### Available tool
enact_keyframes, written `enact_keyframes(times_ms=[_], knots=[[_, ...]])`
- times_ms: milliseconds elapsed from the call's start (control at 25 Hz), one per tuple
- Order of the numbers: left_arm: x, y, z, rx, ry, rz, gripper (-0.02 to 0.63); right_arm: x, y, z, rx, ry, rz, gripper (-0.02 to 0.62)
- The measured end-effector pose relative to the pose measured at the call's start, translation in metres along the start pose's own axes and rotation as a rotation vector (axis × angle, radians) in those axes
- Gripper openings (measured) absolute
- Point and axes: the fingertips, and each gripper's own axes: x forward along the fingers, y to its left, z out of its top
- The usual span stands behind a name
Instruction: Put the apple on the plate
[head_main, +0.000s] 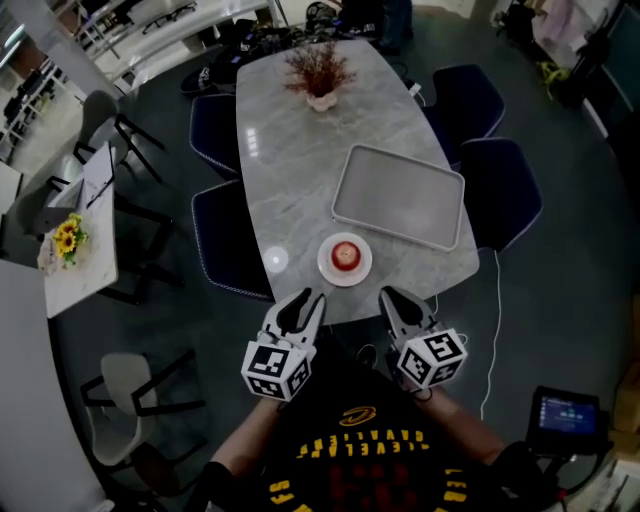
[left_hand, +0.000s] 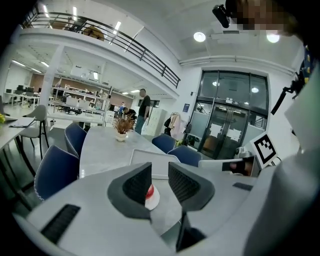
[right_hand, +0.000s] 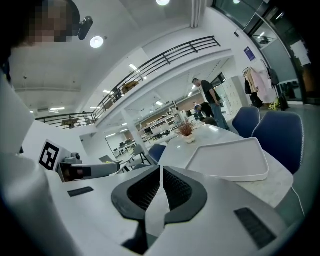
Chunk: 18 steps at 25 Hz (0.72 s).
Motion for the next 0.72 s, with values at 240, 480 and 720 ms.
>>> enact_keyframes(times_ms=[240,480,720], knots=[[0.027,0.048,-0.021,-0.049,0.083,-0.015,0.106,0.034,-0.028,-0.020,0.018,0.033,-0.099,0.009],[0.053,0.083,-0.045,-0.123,0.166,-0.051,0.107,0.059,-0.055,-0.042,0.101,0.077,-0.185,0.058],[0.080,0.112,-0.077,-0.204,0.270,-0.098,0.107,0.076,-0.074,-0.074,0.145,0.147,-0.261,0.058]])
